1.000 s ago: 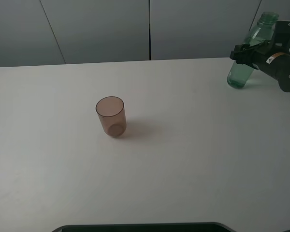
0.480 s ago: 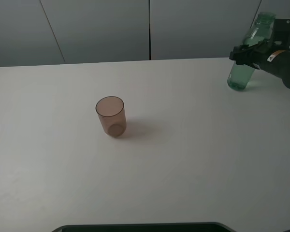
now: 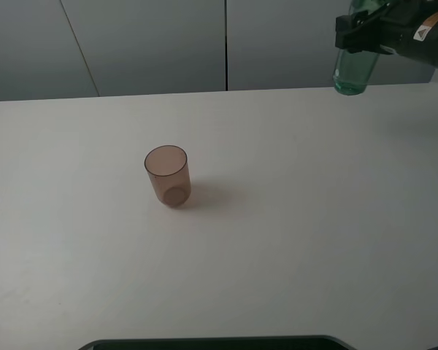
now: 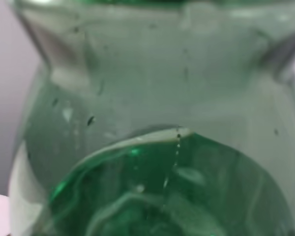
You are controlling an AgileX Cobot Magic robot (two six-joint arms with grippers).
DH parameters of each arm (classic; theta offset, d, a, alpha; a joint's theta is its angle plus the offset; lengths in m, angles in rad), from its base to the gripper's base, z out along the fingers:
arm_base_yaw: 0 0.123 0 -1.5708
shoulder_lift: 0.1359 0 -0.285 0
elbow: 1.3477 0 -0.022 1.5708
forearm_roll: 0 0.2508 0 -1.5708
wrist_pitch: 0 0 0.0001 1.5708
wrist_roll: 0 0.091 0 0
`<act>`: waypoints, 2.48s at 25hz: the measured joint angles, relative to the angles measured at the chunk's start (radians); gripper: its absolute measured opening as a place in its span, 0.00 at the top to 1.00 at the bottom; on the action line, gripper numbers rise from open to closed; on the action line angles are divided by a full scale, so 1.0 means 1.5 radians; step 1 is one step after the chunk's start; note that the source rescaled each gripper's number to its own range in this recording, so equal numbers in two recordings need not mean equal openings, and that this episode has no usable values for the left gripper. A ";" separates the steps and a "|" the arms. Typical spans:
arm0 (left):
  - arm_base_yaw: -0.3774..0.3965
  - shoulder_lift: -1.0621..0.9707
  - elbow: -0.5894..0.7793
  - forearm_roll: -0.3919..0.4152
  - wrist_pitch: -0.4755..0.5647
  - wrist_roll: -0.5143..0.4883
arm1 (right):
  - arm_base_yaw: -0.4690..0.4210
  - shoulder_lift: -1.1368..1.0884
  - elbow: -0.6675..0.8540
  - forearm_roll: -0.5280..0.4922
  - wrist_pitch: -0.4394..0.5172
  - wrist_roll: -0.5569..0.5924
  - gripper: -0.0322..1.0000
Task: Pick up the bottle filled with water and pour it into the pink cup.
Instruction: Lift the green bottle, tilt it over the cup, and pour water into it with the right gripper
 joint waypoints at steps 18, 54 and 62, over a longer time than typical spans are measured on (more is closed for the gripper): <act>0.000 0.000 0.000 0.000 0.000 0.001 | 0.296 -0.075 0.129 0.343 0.004 -0.584 0.97; 0.000 0.000 0.000 0.000 0.000 0.001 | 0.470 0.080 0.129 0.646 -0.039 -1.031 0.97; 0.000 0.000 0.000 0.000 0.000 0.001 | 0.480 0.082 0.104 0.665 -0.041 -1.065 0.97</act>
